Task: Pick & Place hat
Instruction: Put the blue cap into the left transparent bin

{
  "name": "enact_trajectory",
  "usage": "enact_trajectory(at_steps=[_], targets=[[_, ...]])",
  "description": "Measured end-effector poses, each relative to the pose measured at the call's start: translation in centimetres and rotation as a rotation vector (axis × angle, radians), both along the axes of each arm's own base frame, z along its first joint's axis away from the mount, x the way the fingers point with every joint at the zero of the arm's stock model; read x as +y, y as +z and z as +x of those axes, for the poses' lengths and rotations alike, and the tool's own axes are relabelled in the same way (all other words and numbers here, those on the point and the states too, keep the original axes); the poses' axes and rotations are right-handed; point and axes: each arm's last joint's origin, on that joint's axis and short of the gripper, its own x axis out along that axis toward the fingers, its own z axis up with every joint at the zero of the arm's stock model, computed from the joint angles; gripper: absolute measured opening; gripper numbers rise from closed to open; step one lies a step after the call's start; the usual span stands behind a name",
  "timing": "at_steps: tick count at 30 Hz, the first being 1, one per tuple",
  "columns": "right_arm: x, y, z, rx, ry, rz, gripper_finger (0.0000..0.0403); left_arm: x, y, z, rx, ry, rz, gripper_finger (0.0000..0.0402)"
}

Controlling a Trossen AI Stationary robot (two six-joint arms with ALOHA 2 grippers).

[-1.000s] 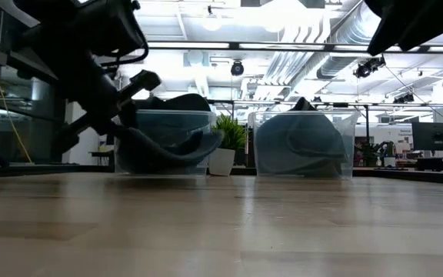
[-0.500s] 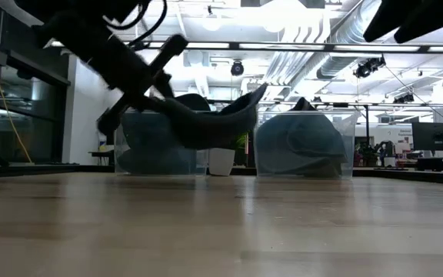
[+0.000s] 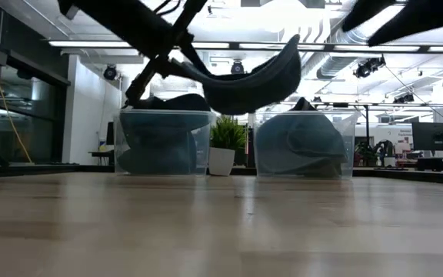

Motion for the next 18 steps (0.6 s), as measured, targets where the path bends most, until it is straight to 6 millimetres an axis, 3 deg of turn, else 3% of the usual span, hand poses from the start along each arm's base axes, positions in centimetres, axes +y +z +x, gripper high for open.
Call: enact_trajectory(at_steps=[7, 18], targets=[[-0.3, 0.8, 1.4, -0.121, -0.045, 0.042, 0.0202, 0.7, 2.1, 0.7, -0.074, 0.149, 0.054, 0.0010], [-1.9, 1.3, 2.0, -0.561, -0.584, 0.433, 0.0202, 0.6, 6.5, 3.1, -0.160, 0.351, 0.238, 0.0010]])
